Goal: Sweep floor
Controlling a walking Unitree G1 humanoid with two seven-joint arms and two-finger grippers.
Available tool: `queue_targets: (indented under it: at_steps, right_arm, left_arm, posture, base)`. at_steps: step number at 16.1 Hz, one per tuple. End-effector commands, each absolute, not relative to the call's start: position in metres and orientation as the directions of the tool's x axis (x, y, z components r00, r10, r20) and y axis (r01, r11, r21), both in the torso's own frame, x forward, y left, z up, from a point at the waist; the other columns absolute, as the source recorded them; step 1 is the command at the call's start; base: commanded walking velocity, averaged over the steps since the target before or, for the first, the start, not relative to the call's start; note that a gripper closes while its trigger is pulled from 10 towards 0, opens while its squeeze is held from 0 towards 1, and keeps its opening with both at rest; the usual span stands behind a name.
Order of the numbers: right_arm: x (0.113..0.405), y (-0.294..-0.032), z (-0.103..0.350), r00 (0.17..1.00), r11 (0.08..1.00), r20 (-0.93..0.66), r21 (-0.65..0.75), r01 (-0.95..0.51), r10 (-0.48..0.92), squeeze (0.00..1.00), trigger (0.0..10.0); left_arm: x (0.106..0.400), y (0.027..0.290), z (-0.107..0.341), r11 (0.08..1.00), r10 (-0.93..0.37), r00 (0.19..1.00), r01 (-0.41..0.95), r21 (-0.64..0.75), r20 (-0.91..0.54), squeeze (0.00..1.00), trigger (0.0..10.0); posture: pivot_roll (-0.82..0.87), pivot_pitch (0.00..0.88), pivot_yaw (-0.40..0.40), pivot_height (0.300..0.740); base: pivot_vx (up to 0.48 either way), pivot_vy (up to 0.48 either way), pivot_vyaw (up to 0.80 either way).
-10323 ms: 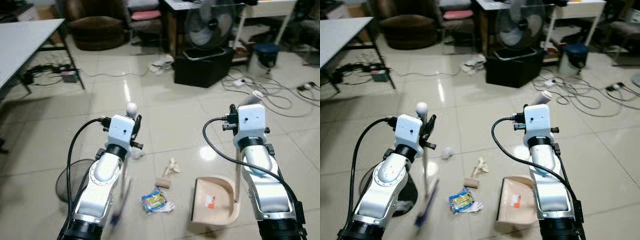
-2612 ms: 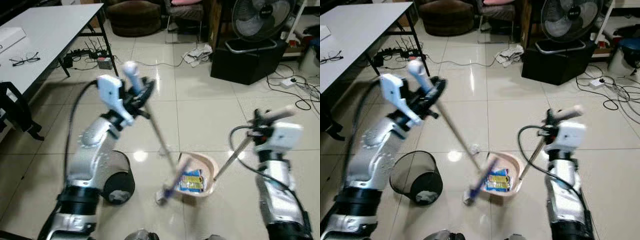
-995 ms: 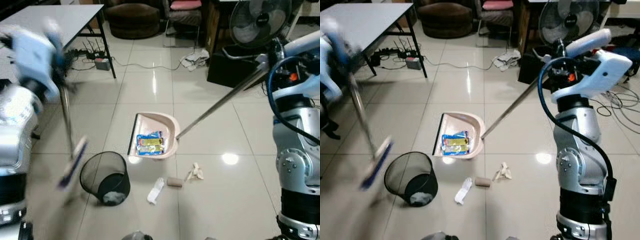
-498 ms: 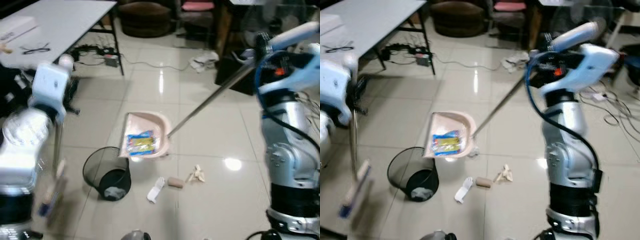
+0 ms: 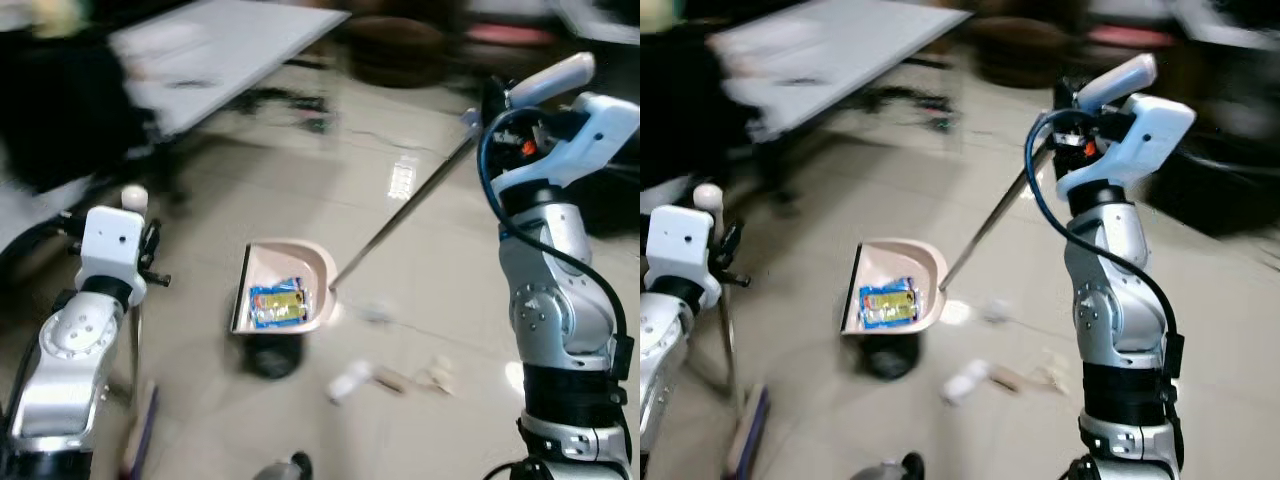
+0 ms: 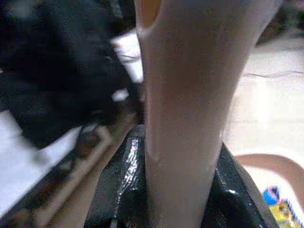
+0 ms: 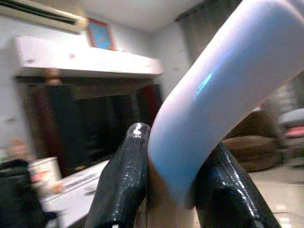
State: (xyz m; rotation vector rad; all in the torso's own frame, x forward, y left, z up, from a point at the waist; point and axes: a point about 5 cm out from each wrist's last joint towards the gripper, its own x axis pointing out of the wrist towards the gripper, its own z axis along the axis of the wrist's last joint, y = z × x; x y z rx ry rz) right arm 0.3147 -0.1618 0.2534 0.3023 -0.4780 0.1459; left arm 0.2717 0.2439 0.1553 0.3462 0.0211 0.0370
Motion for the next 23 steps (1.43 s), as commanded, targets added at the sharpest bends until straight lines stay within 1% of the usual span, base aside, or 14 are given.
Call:
queue_targets:
  at_steps: [1, 2, 4, 8, 12, 15, 17, 23]
  right_arm:
    - [0.313, -0.161, 0.262, 0.853, 0.945, 0.519, 0.254, -0.207, 0.047, 0.00, 10.0]
    - [0.314, -0.164, 0.255, 0.870, 0.957, 0.494, 0.243, -0.156, 0.017, 0.00, 10.0]
    - [0.316, -0.169, 0.249, 0.884, 0.968, 0.468, 0.229, -0.101, -0.018, 0.00, 10.0]
    - [0.316, -0.171, 0.248, 0.885, 0.974, 0.465, 0.213, -0.075, -0.034, 0.00, 10.0]
    - [0.317, -0.173, 0.246, 0.885, 0.970, 0.462, 0.233, -0.064, -0.053, 0.00, 10.0]
    - [0.318, -0.175, 0.246, 0.886, 0.965, 0.459, 0.253, -0.067, -0.058, 0.00, 10.0]
    - [0.318, -0.174, 0.245, 0.887, 0.963, 0.458, 0.260, -0.074, -0.055, 0.00, 10.0]
    - [0.318, -0.175, 0.243, 0.890, 0.958, 0.452, 0.274, -0.082, -0.053, 0.00, 10.0]
  left_arm:
    - [0.270, 0.238, 0.157, 0.930, 0.030, 0.999, -0.037, 0.365, 0.024, 0.00, 10.0]
    - [0.266, 0.231, 0.148, 0.936, 0.019, 1.000, -0.024, 0.351, 0.018, 0.00, 10.0]
    - [0.265, 0.223, 0.136, 0.940, 0.005, 1.000, -0.005, 0.341, 0.002, 0.00, 10.0]
    - [0.270, 0.206, 0.122, 0.945, -0.029, 0.999, 0.035, 0.325, -0.023, 0.00, 10.0]
    - [0.268, 0.204, 0.115, 0.947, -0.027, 0.999, 0.035, 0.320, -0.028, 0.00, 10.0]
    - [0.264, 0.209, 0.110, 0.950, -0.002, 0.999, 0.015, 0.311, -0.042, 0.00, 10.0]
    - [0.261, 0.211, 0.107, 0.961, 0.013, 0.999, 0.001, 0.276, -0.048, 0.00, 10.0]
    - [0.257, 0.207, 0.098, 0.961, 0.007, 0.997, 0.013, 0.276, -0.071, 0.00, 10.0]
  posture:
    - [-0.07, 0.000, 0.049, 0.740]
    - [-0.07, 0.000, 0.050, 0.740]
    - [-0.08, 0.000, 0.057, 0.740]
    - [-0.08, 0.000, 0.063, 0.740]
    - [-0.08, 0.000, 0.063, 0.740]
    - [-0.07, 0.000, 0.059, 0.740]
    - [-0.07, 0.000, 0.059, 0.740]
    - [-0.07, 0.000, 0.055, 0.740]
  base:
    - [0.247, 0.000, 0.80]
    - [0.322, 0.000, 0.00]
    - [0.369, 0.000, 0.00]
    - [0.391, 0.000, 0.00]
    - [0.393, 0.000, 0.00]
    - [0.384, 0.000, 0.00]
    - [0.000, 0.000, 0.00]
    - [0.000, 0.000, 0.00]
